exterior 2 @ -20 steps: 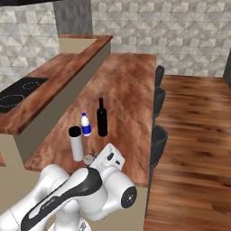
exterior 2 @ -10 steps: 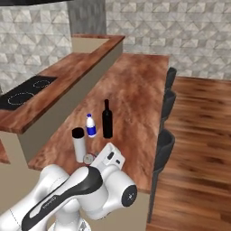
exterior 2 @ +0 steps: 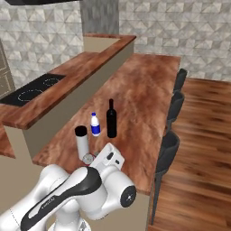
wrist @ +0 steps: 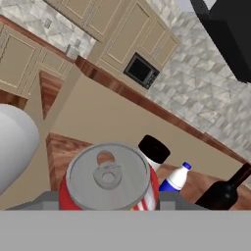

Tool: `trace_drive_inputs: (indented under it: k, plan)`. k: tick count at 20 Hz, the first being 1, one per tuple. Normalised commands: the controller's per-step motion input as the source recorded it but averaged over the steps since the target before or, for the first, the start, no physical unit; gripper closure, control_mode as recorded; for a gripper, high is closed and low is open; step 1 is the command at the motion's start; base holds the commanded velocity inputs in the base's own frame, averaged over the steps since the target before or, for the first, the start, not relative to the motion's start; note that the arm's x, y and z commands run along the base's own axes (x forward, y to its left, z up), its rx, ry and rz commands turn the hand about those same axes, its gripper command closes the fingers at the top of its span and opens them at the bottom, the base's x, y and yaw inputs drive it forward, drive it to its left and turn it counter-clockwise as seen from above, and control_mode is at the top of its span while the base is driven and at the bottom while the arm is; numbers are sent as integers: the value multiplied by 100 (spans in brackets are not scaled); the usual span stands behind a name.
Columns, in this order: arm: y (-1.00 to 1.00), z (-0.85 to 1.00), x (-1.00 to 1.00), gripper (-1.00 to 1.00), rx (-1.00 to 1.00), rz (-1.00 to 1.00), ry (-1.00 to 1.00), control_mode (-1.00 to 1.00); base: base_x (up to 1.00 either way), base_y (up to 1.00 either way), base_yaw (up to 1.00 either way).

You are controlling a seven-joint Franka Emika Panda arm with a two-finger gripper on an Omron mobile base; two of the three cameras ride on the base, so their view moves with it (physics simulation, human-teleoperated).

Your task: Move the drinks to the dining counter.

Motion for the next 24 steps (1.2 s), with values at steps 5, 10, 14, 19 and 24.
trace_drive_inputs:
  k: [5,10,14,19,24]
  plan:
    - [0,0,0,100,0,0,0,100,48,-3,29]
    - [0,0,0,100,0,0,0,100,17,0,15]
    - [0,0,0,100,0,0,0,100,0,0,1]
    - [0,0,0,100,0,0,0,100,0,0,0]
    - [0,0,0,100,0,0,0,-100,0,0,0]
